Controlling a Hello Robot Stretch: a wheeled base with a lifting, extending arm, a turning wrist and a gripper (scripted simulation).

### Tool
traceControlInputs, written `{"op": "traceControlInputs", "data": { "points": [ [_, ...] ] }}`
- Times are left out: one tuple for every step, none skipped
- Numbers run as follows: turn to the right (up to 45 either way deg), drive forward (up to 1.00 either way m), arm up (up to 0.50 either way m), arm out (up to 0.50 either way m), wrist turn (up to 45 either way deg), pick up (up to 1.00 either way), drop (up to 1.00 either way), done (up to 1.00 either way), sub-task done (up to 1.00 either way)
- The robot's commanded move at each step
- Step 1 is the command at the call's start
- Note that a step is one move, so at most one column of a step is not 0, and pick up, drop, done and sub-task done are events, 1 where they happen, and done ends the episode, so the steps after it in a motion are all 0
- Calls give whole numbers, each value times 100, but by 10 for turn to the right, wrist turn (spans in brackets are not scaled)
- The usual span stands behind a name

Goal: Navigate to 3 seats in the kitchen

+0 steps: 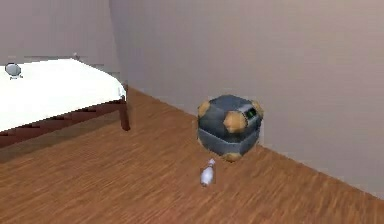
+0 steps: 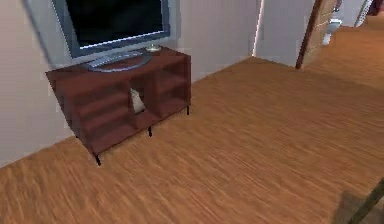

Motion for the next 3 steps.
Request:
{"op": "traceControlInputs", "data": {
  "points": [
    [0, 5, 0, 0, 0, 0, 0, 0, 0],
    [450, 0, 0, 0, 0, 0, 0, 0, 0],
    [390, 0, 0, 0, 0, 0, 0, 0, 0]
  ]
}}
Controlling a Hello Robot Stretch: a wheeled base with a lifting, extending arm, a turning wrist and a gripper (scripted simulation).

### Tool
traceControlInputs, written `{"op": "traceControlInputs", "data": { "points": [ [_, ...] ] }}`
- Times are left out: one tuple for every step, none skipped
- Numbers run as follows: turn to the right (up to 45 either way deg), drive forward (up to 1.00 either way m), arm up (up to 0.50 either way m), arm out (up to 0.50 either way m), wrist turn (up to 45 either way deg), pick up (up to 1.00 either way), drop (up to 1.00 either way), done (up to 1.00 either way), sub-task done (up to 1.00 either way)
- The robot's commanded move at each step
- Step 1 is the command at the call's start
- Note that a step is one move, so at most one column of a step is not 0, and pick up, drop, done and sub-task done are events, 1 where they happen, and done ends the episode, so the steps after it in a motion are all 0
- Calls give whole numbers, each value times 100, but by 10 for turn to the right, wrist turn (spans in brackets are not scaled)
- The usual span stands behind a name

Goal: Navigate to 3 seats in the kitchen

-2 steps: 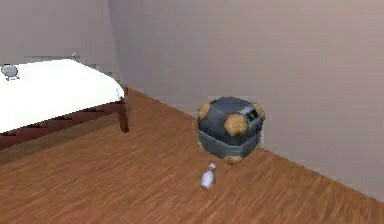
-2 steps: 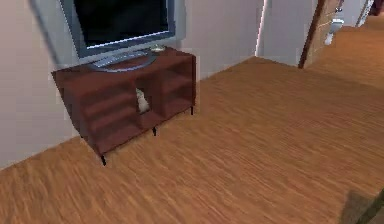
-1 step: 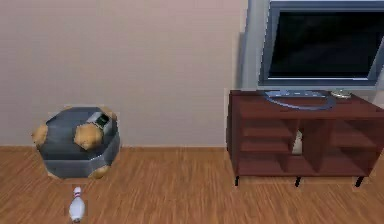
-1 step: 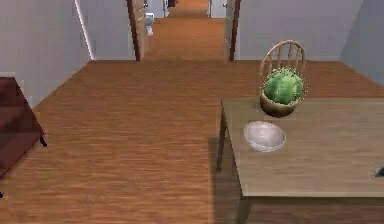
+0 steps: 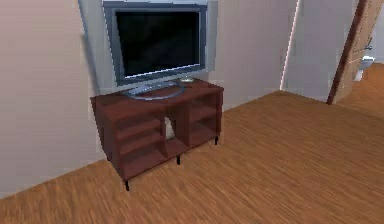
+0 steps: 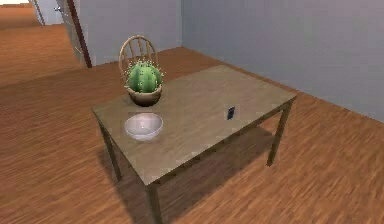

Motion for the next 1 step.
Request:
{"op": "traceControlInputs", "data": {
  "points": [
    [0, 35, 0, 0, 0, 0, 0, 0, 0]
  ]
}}
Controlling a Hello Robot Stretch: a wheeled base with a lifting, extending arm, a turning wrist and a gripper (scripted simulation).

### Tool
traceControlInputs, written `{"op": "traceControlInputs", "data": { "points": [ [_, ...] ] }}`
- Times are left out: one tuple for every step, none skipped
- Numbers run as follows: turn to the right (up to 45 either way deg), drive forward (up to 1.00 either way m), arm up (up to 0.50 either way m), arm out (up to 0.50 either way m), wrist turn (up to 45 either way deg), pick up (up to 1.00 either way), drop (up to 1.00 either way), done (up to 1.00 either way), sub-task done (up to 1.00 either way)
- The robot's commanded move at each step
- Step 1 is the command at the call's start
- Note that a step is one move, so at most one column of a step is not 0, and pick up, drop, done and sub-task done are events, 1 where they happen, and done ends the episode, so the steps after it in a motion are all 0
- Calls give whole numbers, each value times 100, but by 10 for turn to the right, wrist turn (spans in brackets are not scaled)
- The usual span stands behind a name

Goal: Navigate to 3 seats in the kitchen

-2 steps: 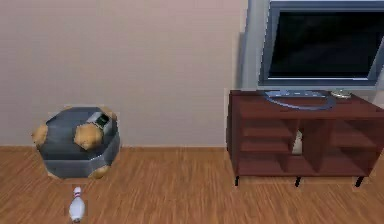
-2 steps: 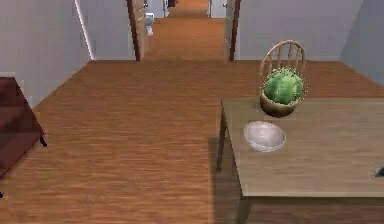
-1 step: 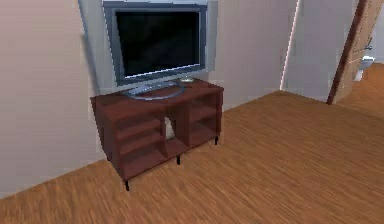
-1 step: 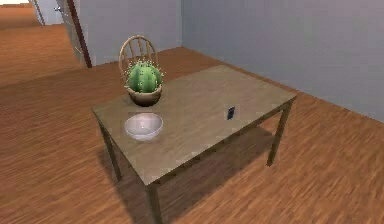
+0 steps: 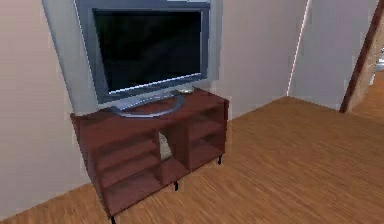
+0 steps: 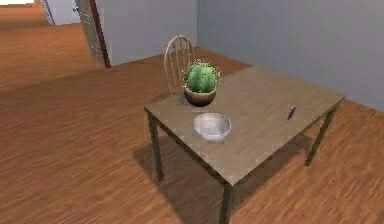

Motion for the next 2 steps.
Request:
{"op": "traceControlInputs", "data": {
  "points": [
    [450, 0, 0, 0, 0, 0, 0, 0, 0],
    [30, 0, 0, 0, 0, 0, 0, 0, 0]
  ]
}}
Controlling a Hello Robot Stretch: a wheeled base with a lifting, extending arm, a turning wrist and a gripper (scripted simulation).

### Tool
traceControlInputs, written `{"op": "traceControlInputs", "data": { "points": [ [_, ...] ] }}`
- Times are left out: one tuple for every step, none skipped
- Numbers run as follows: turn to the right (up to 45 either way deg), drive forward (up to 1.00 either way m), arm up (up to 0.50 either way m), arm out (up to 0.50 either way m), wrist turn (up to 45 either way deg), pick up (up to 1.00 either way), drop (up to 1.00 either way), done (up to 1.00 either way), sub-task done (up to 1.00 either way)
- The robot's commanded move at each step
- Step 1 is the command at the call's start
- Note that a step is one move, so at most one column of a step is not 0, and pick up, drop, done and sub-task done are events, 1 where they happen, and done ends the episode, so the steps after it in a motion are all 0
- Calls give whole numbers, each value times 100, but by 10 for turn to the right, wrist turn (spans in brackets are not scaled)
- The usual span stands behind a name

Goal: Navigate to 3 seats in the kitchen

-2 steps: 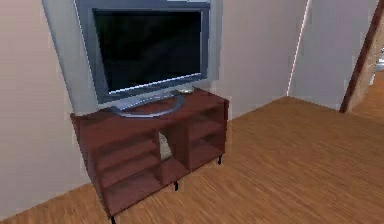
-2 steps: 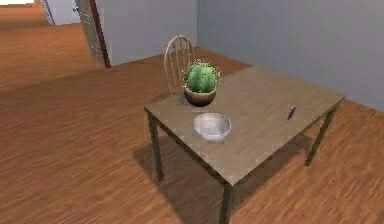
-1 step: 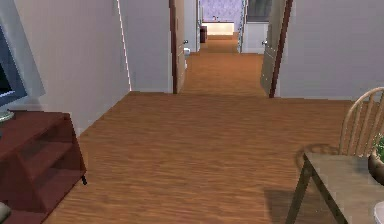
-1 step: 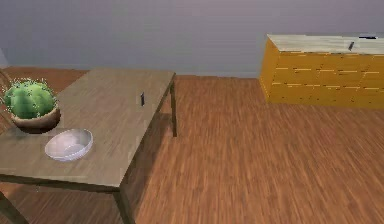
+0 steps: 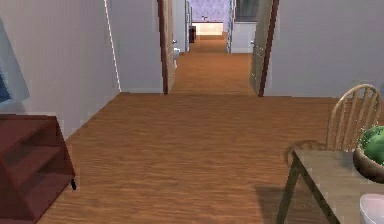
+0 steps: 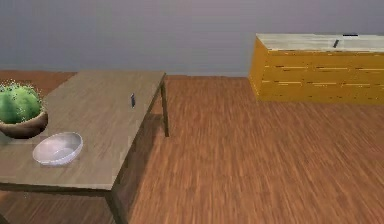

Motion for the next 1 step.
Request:
{"op": "traceControlInputs", "data": {
  "points": [
    [0, 100, 0, 0, 0, 0, 0, 0, 0]
  ]
}}
